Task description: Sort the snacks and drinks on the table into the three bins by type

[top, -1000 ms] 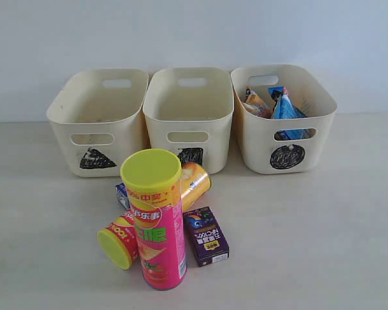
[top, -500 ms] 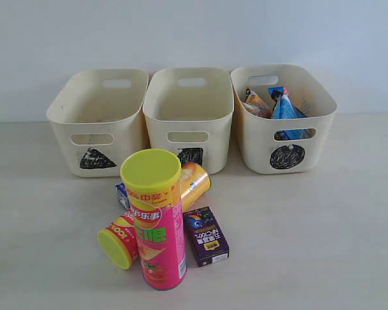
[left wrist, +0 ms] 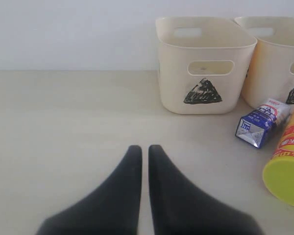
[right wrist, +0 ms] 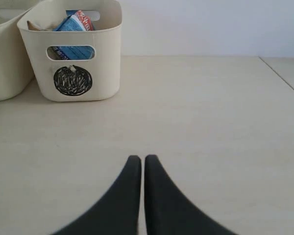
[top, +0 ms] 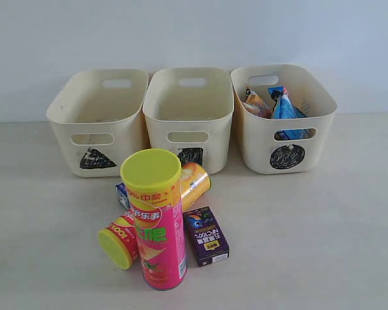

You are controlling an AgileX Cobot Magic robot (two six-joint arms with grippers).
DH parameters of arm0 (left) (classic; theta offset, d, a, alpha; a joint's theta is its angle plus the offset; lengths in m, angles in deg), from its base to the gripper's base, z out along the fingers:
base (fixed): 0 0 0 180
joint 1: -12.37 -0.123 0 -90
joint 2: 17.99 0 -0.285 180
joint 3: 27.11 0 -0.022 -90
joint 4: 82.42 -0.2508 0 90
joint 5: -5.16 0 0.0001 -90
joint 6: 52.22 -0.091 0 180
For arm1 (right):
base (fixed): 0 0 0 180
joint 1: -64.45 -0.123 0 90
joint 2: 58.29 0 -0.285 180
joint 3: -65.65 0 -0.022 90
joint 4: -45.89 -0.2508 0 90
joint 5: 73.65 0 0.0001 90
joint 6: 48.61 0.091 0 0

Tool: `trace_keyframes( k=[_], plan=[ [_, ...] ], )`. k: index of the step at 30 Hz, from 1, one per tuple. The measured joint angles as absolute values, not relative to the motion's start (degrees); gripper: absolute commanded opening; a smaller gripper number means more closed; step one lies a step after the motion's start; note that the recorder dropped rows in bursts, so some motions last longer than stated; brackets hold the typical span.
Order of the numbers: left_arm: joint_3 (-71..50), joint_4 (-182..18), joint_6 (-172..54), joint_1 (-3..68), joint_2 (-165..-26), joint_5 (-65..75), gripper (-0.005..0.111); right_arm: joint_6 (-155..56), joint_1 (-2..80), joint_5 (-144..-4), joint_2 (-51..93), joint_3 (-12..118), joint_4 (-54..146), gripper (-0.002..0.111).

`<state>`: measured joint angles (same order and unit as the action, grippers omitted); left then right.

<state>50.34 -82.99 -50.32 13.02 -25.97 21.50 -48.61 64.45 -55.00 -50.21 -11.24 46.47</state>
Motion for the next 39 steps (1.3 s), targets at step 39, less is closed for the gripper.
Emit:
trace_keyframes(
  k=[39],
  plan=[
    [26.95, -116.24, -13.71, 13.02, -69.08, -20.92, 0.004, -48.61, 64.45, -54.78, -50.21, -11.27, 46.47, 0.0]
  ],
)
